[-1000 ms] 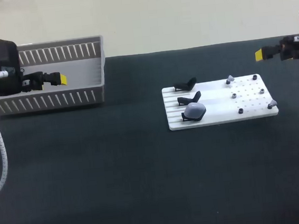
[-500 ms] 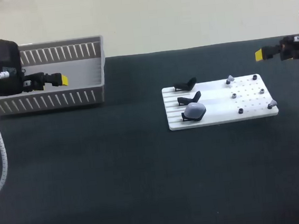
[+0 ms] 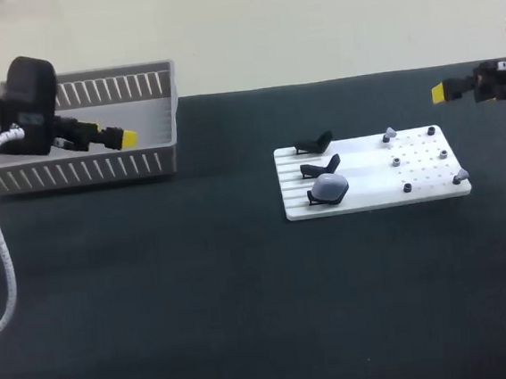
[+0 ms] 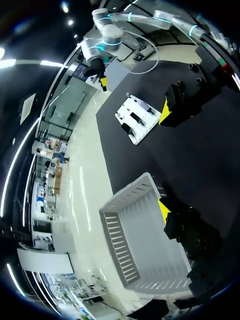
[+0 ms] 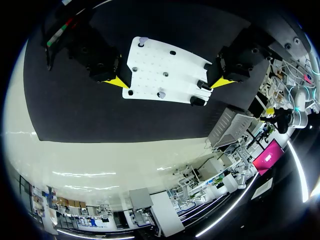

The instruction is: Pick up each earbud case from the left stands, insert the matching earbuds, close the lid, and place the case in the box.

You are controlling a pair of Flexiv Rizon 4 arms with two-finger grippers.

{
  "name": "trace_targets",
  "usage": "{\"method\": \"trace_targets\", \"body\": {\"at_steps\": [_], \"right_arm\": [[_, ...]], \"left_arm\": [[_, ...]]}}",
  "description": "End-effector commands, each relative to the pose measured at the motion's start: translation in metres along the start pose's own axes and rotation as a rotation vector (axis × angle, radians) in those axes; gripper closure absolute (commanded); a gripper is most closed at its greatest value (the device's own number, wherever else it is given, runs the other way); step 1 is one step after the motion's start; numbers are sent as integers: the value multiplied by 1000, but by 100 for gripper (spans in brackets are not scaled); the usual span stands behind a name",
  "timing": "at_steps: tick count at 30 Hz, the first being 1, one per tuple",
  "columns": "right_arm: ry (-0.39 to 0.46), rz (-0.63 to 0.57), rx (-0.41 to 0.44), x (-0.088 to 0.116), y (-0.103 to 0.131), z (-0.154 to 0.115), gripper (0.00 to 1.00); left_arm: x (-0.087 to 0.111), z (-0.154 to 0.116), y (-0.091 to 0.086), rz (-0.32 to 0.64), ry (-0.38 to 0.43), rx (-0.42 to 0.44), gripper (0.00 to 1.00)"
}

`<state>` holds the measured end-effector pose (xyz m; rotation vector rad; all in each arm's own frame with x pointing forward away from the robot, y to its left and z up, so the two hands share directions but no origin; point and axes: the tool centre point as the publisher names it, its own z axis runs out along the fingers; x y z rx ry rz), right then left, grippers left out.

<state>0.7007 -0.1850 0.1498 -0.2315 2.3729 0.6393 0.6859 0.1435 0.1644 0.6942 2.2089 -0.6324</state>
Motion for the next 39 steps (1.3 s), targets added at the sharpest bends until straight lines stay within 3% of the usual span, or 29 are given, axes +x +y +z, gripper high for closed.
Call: {"method": "trace_targets", "body": {"at_steps": [1,13,29,39], "right_arm": [[0,-1,0,0,0,0,0],[0,-1,0,0,0,0,0],[0,-1,0,0,0,0,0],[0,-1,0,0,0,0,0]], "left_arm": [[4,-1,-6,69,-67,123,0],[-2,15,-35,310,-79,315,0],[-18,61,-71,559,-43,474,0],[-22,70,-78,517,-3,496,0]]}}
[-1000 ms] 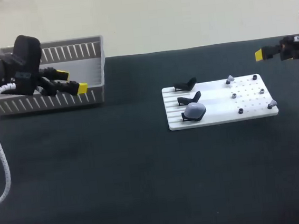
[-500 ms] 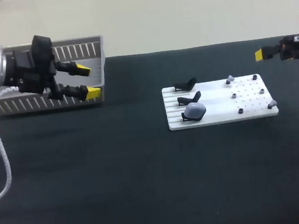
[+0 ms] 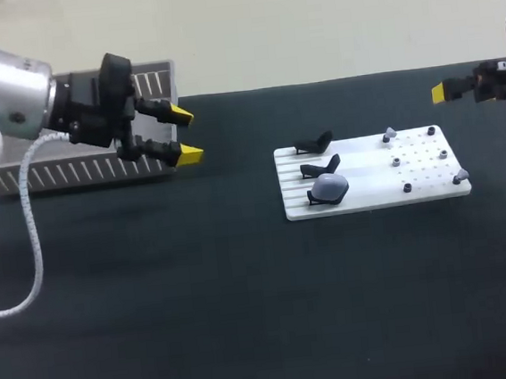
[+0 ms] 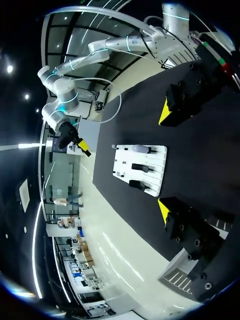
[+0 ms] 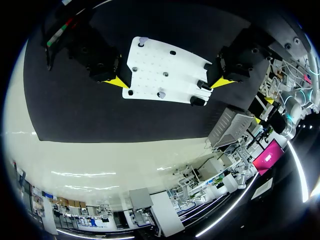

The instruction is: Pick up each earbud case from the left stands, insert the matching earbuds, close the lid, and place the case in the box.

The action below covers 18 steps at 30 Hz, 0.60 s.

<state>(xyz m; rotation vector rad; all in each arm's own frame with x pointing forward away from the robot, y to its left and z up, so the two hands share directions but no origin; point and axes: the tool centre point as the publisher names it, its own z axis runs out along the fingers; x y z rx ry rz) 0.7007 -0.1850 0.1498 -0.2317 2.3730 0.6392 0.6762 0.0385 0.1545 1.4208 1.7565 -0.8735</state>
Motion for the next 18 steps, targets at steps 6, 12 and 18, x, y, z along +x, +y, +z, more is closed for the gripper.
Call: {"method": "trace_targets", "body": {"at_steps": [6,12,18], "right_arm": [[0,-1,0,0,0,-1,0],[0,-1,0,0,0,-1,0],[0,-1,0,0,0,-1,0]], "left_arm": [[-3,2,6,-1,12,38,0],[-3,2,6,-1,12,38,0],[-2,12,6,-9,11,43,0]]}}
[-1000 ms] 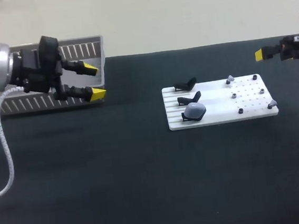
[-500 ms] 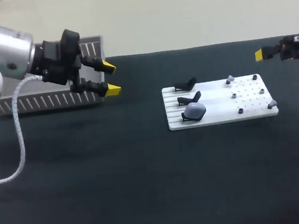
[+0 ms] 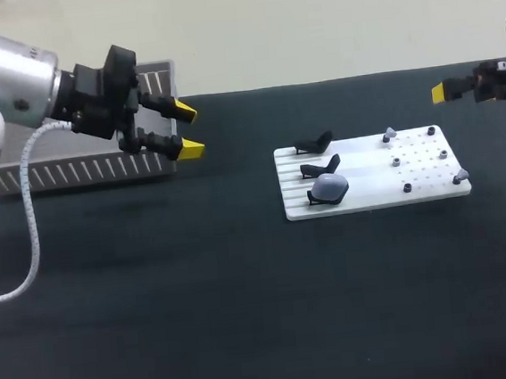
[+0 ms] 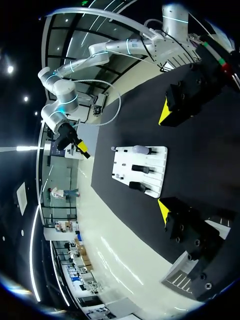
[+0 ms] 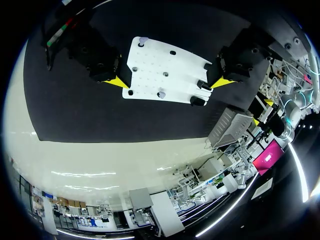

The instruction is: Pick up each earbud case from the left stands, insert the matching earbuds, close the lid, and place the case in the box.

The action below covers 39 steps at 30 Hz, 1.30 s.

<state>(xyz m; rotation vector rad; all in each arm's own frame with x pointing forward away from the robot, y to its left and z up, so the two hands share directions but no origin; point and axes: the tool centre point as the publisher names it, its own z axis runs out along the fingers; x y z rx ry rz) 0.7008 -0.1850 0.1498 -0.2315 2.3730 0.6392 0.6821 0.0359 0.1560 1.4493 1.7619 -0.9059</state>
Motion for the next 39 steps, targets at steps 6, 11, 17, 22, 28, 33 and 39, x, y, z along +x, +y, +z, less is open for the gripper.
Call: {"method": "trace_targets", "body": {"at_steps": [6,11,17,22,28,33,39], "right_arm": [[0,-1,0,0,0,0,0],[0,-1,0,0,0,0,0],[0,-1,0,0,0,0,0],[0,-1,0,0,0,0,0],[0,-1,0,0,0,0,0],[0,-1,0,0,0,0,0],[0,-1,0,0,0,0,0]], "left_arm": [[-2,40,3,32,-1,65,0],[-7,61,1,99,15,102,0],[-2,76,-4,109,23,111,0],[1,86,-14,119,20,95,0],[8,97,-29,117,-16,80,0],[17,108,-38,111,-37,76,0],[22,122,-36,113,-35,90,0]]}}
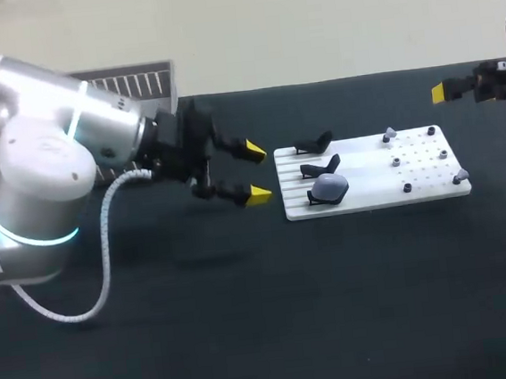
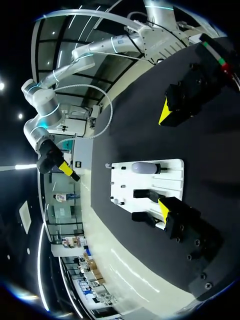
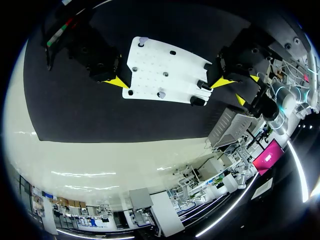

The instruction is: Pick up each earbud case from the left stands, insert the matching earbuds, close the lid, and place the case in the box.

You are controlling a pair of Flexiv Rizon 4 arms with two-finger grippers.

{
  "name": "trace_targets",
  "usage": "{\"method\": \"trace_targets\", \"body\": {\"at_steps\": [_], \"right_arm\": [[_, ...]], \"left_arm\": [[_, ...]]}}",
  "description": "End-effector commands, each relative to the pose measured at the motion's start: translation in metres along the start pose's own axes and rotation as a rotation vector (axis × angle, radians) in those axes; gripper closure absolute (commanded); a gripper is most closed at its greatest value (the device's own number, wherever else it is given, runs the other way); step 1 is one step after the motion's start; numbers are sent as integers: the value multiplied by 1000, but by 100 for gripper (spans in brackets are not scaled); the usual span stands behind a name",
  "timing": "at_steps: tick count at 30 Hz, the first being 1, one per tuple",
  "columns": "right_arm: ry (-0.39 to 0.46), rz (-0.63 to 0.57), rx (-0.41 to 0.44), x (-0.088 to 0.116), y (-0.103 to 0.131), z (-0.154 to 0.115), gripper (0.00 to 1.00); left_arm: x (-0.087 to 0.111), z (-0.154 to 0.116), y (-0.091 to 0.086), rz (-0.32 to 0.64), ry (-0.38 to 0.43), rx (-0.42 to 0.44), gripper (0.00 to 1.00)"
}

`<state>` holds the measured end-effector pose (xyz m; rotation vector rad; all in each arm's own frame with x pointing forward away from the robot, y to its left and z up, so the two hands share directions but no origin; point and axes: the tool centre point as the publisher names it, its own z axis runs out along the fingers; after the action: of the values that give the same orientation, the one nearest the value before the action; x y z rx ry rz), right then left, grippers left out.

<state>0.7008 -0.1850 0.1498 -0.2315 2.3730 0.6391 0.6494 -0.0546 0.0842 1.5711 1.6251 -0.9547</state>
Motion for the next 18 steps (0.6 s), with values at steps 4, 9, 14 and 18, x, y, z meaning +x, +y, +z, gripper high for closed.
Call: {"method": "trace_targets", "body": {"at_steps": [4,9,14,18], "right_arm": [[0,-1,0,0,0,0,0],[0,-1,0,0,0,0,0],[0,-1,0,0,0,0,0],[0,-1,0,0,0,0,0]], "left_arm": [[3,18,7,22,-11,15,0],[4,28,12,29,-10,35,0],[6,37,15,21,-20,49,0],[7,42,15,17,-23,58,8]]}}
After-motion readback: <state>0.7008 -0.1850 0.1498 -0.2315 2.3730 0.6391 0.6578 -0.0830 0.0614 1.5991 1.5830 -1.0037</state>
